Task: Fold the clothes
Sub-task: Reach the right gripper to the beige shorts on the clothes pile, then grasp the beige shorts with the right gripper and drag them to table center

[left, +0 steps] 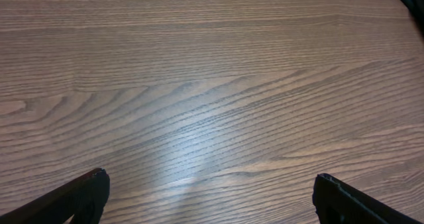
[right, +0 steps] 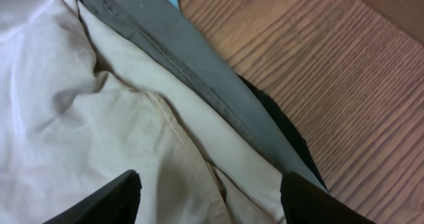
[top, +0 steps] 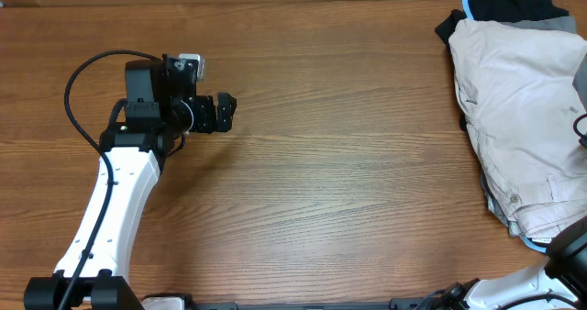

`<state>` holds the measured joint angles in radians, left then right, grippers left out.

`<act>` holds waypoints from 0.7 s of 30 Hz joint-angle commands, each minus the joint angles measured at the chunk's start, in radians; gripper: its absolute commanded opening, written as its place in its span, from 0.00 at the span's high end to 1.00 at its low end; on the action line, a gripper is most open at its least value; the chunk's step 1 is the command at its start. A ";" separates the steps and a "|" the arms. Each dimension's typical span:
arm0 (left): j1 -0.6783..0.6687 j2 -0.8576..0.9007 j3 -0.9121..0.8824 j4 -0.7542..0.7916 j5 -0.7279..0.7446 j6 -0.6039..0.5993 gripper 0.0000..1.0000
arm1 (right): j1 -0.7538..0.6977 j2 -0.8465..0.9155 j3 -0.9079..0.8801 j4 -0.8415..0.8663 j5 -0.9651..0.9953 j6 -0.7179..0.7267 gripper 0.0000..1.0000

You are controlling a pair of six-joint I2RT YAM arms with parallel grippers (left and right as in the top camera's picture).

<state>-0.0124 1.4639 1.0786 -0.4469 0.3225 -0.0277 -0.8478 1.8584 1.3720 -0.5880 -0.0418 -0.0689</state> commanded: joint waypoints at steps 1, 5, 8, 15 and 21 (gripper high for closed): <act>0.005 0.003 0.014 0.007 -0.008 -0.002 0.00 | -0.007 0.008 -0.037 -0.002 -0.004 -0.014 0.34; 0.005 0.004 0.014 0.006 -0.045 -0.002 0.00 | -0.007 0.008 -0.045 -0.027 0.003 -0.014 0.43; 0.005 0.004 0.014 0.006 -0.044 -0.002 0.00 | -0.007 0.008 -0.045 -0.051 0.014 -0.013 0.50; 0.005 0.004 0.014 0.010 -0.045 -0.002 0.08 | -0.007 0.008 -0.041 -0.068 0.013 0.025 0.93; 0.005 0.004 0.014 0.040 -0.042 -0.003 0.45 | 0.017 0.006 0.016 -0.103 -0.050 0.125 0.96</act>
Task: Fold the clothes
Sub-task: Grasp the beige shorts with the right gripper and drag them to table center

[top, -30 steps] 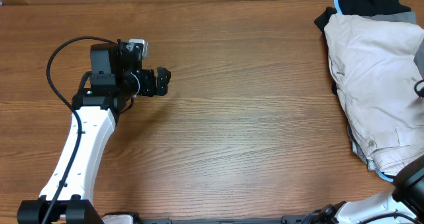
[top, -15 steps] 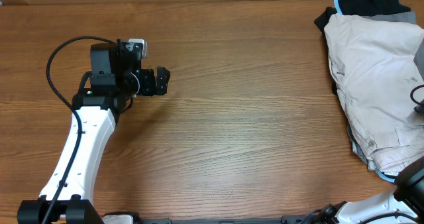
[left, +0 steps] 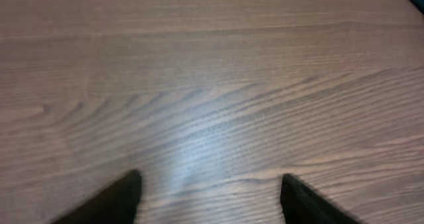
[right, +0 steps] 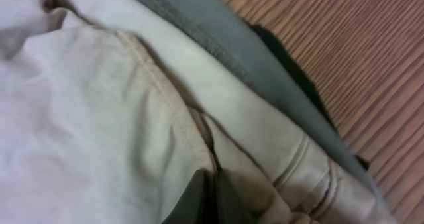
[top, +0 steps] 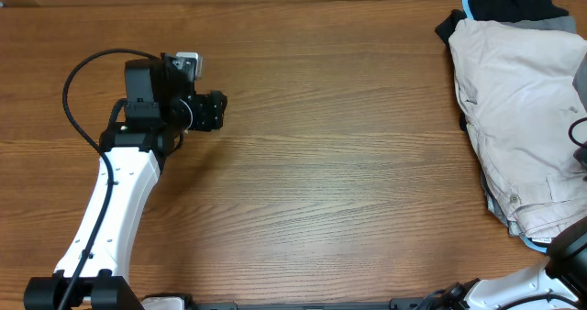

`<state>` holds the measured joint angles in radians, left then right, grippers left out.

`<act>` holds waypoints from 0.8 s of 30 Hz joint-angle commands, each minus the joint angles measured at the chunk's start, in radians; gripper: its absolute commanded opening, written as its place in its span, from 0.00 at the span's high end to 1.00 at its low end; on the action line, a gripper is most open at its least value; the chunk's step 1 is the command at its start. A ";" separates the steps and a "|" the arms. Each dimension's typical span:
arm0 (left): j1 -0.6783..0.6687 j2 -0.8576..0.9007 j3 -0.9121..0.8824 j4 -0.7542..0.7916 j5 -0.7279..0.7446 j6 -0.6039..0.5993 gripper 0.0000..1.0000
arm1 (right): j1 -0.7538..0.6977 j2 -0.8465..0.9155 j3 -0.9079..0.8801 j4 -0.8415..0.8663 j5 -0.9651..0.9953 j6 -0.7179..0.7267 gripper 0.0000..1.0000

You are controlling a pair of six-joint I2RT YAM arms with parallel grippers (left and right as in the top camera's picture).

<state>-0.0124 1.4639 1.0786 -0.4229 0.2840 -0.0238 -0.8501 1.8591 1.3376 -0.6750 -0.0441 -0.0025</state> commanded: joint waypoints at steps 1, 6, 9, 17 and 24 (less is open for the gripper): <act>0.005 0.004 0.014 0.024 -0.003 -0.006 0.51 | 0.027 0.004 0.061 -0.028 -0.048 0.075 0.96; 0.005 0.004 0.021 0.052 -0.002 -0.030 0.87 | 0.095 -0.002 0.138 -0.101 -0.111 0.113 0.96; 0.006 0.004 0.039 0.062 0.003 -0.111 0.94 | 0.147 -0.003 0.214 -0.179 -0.263 0.112 0.96; 0.011 -0.009 0.101 0.032 0.005 -0.159 0.91 | 0.348 -0.023 0.302 -0.354 -0.517 0.107 0.96; 0.072 -0.039 0.124 -0.013 0.005 -0.156 0.64 | 0.661 -0.029 0.302 -0.402 -0.560 0.074 0.96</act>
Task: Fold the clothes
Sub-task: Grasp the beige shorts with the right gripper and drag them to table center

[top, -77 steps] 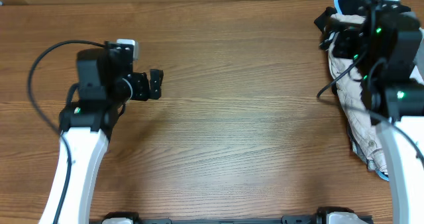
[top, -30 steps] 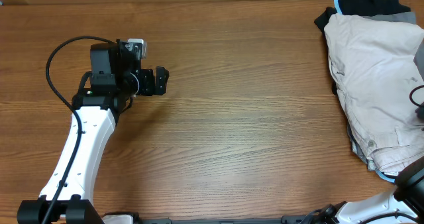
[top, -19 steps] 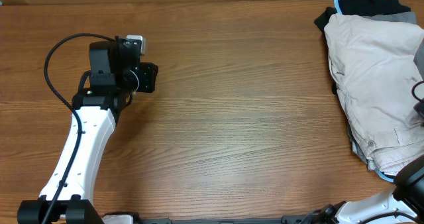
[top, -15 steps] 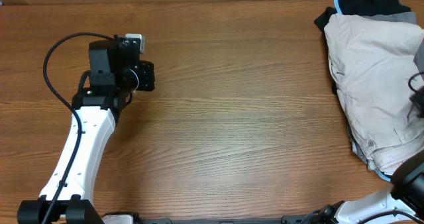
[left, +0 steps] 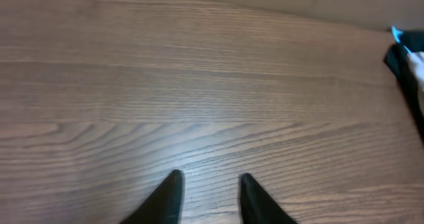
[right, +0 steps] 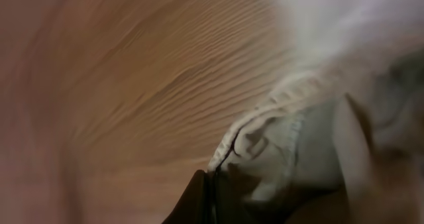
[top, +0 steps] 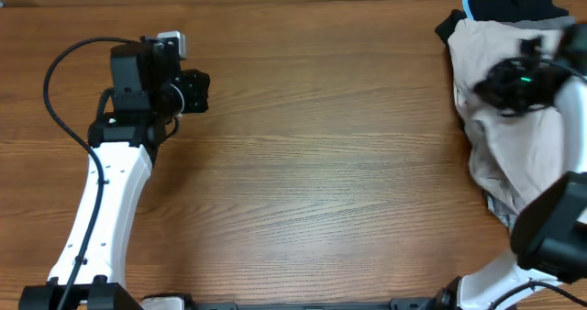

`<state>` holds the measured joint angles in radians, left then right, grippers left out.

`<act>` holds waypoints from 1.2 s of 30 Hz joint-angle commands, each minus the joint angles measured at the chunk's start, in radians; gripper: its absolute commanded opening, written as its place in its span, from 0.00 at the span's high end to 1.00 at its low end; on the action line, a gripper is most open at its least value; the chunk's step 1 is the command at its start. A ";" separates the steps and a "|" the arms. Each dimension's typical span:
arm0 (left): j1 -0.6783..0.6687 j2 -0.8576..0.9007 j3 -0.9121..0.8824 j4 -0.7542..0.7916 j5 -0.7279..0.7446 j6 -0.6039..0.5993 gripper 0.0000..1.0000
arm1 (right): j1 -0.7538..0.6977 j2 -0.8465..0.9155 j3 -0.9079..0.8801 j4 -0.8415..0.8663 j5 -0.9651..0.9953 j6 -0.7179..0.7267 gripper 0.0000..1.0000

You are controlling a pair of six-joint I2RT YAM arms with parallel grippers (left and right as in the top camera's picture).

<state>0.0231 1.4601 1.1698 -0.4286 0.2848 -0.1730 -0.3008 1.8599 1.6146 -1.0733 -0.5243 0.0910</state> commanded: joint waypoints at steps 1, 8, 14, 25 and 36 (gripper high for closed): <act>0.050 -0.038 0.033 -0.011 0.003 -0.007 0.60 | 0.167 -0.030 0.025 -0.003 -0.079 -0.019 0.96; 0.170 -0.047 0.033 -0.025 0.004 -0.007 0.40 | 0.527 -0.029 0.025 0.101 0.002 0.037 0.96; 0.241 -0.047 0.033 -0.025 0.000 -0.006 0.33 | 0.865 0.001 0.024 0.269 0.116 0.130 0.96; 0.253 -0.047 0.033 -0.048 -0.008 0.119 0.25 | 1.167 0.080 0.024 0.412 0.165 0.150 0.96; 0.248 -0.047 0.033 -0.034 0.031 0.185 0.20 | 1.052 0.010 0.025 0.383 0.158 0.241 0.21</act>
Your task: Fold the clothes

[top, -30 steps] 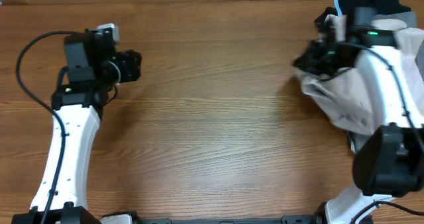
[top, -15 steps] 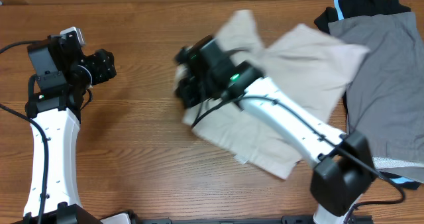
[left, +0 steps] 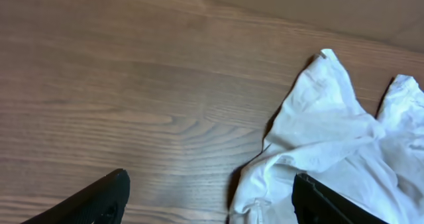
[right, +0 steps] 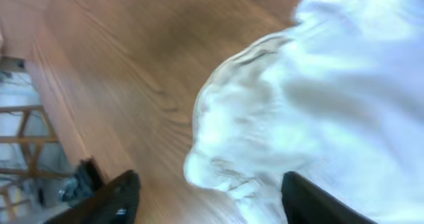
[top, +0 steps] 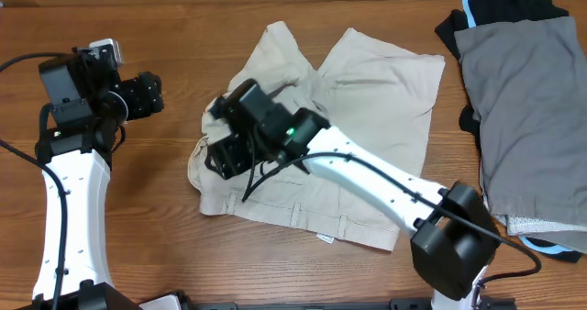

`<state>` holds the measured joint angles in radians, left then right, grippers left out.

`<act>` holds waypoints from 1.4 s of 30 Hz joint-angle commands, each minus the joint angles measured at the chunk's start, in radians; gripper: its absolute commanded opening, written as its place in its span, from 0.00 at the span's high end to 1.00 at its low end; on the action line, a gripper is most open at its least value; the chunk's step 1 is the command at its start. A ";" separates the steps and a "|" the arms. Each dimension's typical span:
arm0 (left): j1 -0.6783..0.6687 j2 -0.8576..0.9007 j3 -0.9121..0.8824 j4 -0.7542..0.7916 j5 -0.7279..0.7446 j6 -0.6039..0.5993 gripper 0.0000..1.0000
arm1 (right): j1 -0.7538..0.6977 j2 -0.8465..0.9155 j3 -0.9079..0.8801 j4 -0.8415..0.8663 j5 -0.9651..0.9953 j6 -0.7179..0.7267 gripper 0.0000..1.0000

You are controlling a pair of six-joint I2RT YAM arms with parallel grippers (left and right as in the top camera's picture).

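Beige shorts [top: 367, 117] lie spread and rumpled in the middle of the wooden table, waistband toward the front. My right gripper [top: 223, 152] is open over their crumpled left edge [right: 265, 124], with nothing between its fingers [right: 109, 197]. My left gripper [top: 151, 94] hovers open at the far left, apart from the cloth. In the left wrist view the shorts [left: 331, 138] show at the right, just beyond the gripper [left: 211, 177]. A pile of other clothes stays at the right, with a grey garment [top: 523, 90] on top.
A black garment [top: 500, 3] and a bit of blue cloth [top: 470, 12] sit at the back of the pile. My right arm [top: 385, 186] stretches across the shorts from the front right. Bare wood [top: 138, 218] lies left of and in front of the shorts.
The beige shorts went from the right gripper's hold over the pile to the table's middle. My right gripper has opened there. My left gripper moved left and widened from nearly shut.
The shorts topped the pile with my right gripper open over them. It then shut on their fabric, then held them up over the pile. Now they lie spread in the middle, released. My left gripper narrowed meanwhile and is wide again.
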<state>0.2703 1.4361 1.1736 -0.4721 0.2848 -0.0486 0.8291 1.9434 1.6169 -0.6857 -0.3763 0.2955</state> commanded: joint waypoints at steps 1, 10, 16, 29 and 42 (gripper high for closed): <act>-0.005 -0.023 0.029 0.012 0.052 0.086 0.20 | -0.110 -0.085 0.023 -0.008 0.010 0.049 0.15; -0.212 0.010 0.029 0.050 0.037 0.259 0.20 | -0.457 -0.098 0.023 -0.069 0.009 0.080 0.00; -0.428 0.133 0.029 0.156 -0.101 0.317 0.16 | -0.665 -0.098 0.023 -0.113 -0.008 0.079 0.00; -0.576 0.480 0.050 0.468 -0.164 0.433 0.12 | -0.784 -0.098 0.023 -0.195 -0.024 0.045 0.00; -0.583 0.631 0.116 0.528 -0.220 0.512 0.57 | -0.784 -0.098 0.023 -0.195 0.002 0.045 0.00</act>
<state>-0.3019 2.0476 1.2629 0.0254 0.1223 0.4290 0.0429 1.8839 1.6176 -0.8837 -0.3847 0.3496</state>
